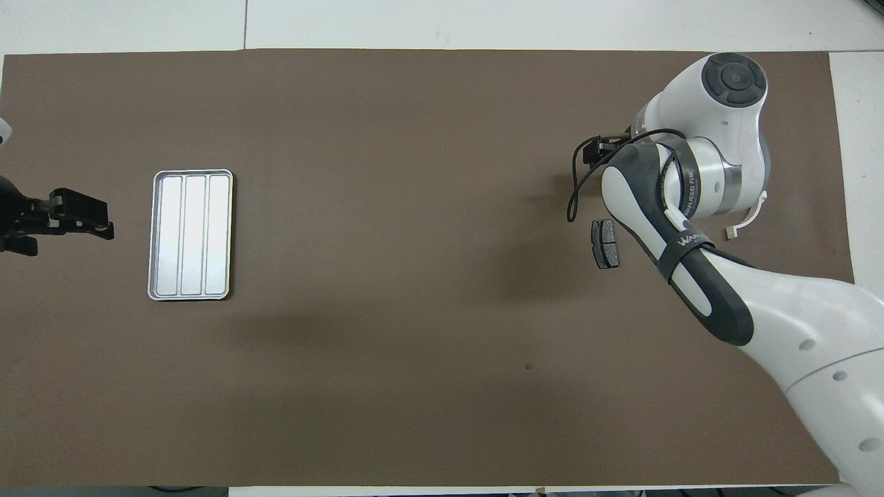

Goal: Pick bearing gear from pile to tray

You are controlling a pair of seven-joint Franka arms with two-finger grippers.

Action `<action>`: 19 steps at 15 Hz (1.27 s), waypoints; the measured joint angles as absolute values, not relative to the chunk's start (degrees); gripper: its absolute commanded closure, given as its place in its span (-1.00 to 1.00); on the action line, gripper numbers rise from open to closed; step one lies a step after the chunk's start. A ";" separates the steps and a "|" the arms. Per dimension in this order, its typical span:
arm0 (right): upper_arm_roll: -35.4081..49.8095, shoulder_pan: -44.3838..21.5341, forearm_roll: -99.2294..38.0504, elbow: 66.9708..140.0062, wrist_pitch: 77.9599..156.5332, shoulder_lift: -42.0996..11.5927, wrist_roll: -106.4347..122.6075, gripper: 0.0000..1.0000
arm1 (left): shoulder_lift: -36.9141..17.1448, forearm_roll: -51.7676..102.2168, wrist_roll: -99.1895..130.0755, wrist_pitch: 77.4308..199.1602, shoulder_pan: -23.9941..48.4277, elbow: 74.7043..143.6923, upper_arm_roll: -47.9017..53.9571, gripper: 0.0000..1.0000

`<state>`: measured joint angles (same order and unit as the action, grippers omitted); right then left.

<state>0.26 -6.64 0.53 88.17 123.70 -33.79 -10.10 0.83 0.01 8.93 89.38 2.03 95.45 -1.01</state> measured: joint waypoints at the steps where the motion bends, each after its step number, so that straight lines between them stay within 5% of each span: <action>1: 0.25 -6.67 0.53 85.96 123.68 -36.00 -10.15 -1.00 | 0.83 0.01 8.93 89.38 2.03 95.45 -1.01 -1.00; 9: 0.03 -8.00 0.73 79.22 122.00 -41.81 -12.15 -1.00 | 0.83 0.01 8.93 89.38 2.03 95.45 -1.01 -1.00; 19: -0.31 -7.38 0.57 78.08 121.26 -41.98 -12.40 -0.13 | 0.83 0.01 8.93 89.38 2.03 95.45 -1.01 -1.00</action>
<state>-0.31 -7.38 0.57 78.08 121.26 -41.98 -12.40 0.83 0.01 8.93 89.38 2.03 95.45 -1.01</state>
